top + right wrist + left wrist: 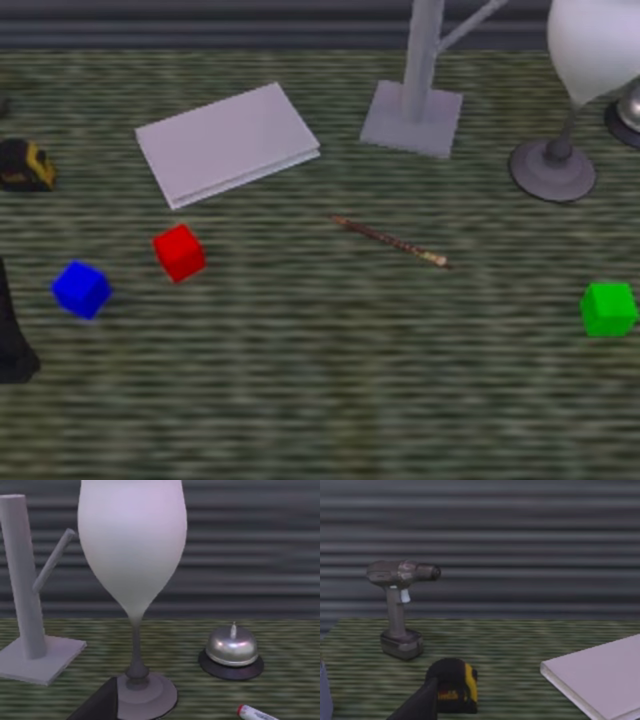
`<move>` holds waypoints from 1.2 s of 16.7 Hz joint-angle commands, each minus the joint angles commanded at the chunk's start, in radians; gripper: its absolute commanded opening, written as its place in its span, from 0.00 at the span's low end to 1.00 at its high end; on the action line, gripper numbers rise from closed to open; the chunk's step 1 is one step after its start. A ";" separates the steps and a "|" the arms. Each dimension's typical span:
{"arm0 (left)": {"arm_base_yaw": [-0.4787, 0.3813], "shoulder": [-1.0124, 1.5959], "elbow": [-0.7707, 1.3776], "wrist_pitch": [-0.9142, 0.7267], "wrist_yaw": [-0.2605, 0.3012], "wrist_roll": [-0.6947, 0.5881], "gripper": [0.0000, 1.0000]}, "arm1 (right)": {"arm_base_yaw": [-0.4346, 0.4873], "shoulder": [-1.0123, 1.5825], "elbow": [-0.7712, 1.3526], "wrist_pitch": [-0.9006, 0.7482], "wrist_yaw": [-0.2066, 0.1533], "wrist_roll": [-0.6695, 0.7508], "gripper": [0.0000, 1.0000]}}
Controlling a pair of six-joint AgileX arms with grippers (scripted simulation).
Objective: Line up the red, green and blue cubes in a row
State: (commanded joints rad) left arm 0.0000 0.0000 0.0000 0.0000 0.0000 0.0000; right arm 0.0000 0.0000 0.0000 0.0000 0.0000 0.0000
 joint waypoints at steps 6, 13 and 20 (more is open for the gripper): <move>-0.022 0.103 0.101 -0.067 0.004 0.040 1.00 | 0.000 0.000 0.000 0.000 0.000 0.000 1.00; -0.097 0.676 0.584 -0.373 0.003 0.218 1.00 | 0.000 0.000 0.000 0.000 0.000 0.000 1.00; -0.192 1.484 1.159 -0.764 0.004 0.438 1.00 | 0.000 0.000 0.000 0.000 0.000 0.000 1.00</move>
State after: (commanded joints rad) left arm -0.1921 1.4836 1.1592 -0.7645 0.0040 0.4381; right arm 0.0000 0.0000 0.0000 0.0000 0.0000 0.0000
